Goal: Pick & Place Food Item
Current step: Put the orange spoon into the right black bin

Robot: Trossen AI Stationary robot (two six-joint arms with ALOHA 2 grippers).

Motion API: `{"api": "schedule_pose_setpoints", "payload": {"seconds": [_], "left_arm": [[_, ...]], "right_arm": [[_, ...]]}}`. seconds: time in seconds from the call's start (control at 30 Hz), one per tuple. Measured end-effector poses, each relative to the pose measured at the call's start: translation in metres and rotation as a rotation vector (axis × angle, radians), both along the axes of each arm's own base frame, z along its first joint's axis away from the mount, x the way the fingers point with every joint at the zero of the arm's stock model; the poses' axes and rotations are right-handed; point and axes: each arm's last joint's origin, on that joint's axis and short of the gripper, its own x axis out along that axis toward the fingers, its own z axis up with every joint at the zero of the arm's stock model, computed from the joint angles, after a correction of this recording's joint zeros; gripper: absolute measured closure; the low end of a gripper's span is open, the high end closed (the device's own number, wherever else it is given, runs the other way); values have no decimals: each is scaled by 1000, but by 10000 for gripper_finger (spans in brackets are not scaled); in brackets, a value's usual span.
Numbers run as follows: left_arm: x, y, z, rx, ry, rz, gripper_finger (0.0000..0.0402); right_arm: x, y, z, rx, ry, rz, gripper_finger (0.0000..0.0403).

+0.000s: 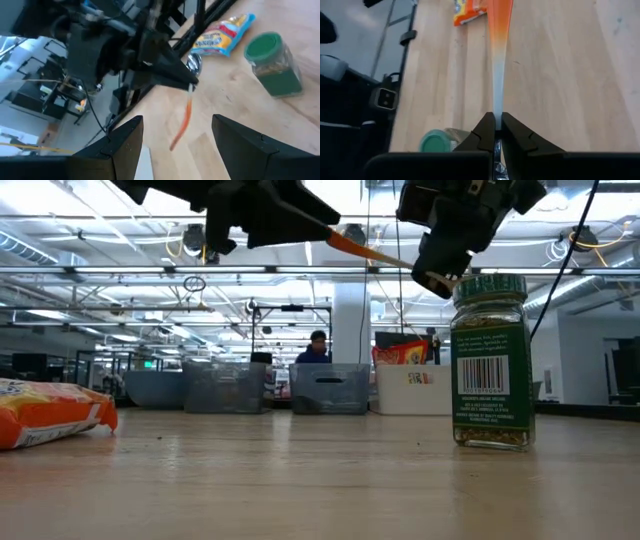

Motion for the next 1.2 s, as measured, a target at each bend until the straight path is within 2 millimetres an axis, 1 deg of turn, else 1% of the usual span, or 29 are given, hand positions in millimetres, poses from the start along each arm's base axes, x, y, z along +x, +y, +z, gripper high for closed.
{"api": "schedule_pose_setpoints", "payload": {"seconds": [0.13,0.3,0.57,0.67,0.87,0.97,1.07,1.2], "left_arm": [[2,0,-2,36,-5,-17,156],[6,0,-10,50,15,-20,156],[9,-1,1,23,-20,-40,158],[11,-2,4,20,-12,-53,177],[11,-3,6,-1,5,-52,249],[11,-3,6,-15,7,-49,275],[11,-3,5,-3,14,-57,284],[10,-2,2,-9,48,-44,274]], "right_arm": [[0,1,1,15,-7,18,400],[1,1,1,23,-17,30,400],[5,1,-2,18,-18,40,400],[5,1,-6,18,1,40,400],[6,2,-4,33,-21,61,400],[7,2,-3,35,-33,64,400],[7,2,-3,47,-33,78,400],[7,3,-2,48,-37,85,400]]}}
